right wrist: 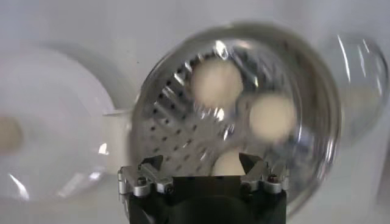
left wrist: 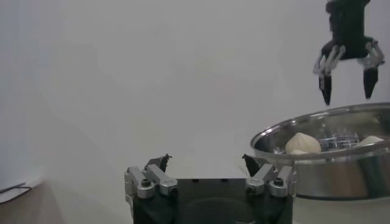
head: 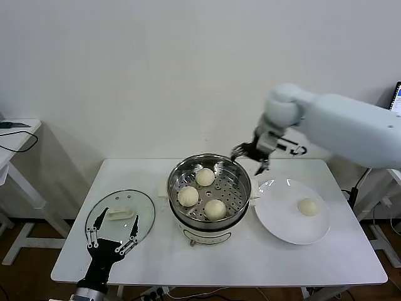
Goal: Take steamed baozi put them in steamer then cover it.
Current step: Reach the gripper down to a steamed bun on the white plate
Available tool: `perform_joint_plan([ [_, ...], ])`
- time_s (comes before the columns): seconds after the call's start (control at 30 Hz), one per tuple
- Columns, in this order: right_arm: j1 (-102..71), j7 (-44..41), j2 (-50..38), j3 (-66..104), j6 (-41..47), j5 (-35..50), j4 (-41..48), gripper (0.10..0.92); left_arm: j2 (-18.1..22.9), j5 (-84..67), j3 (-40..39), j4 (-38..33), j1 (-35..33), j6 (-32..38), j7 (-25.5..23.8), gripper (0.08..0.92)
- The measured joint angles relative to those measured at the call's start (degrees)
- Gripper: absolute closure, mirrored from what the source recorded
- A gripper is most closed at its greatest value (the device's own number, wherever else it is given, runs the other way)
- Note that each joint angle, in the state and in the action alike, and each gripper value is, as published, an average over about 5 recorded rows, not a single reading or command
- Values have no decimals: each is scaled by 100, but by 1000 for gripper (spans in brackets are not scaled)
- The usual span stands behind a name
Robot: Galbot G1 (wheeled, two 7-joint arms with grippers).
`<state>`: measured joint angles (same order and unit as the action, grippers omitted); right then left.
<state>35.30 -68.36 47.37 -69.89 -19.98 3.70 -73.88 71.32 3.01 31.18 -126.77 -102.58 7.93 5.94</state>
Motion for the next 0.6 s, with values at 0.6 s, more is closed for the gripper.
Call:
perform_joint_plan([
  [0.6, -1762, -268, -518, 894, 1500, 204, 2291, 203, 58, 39, 25, -63, -97, -17, 5, 177],
])
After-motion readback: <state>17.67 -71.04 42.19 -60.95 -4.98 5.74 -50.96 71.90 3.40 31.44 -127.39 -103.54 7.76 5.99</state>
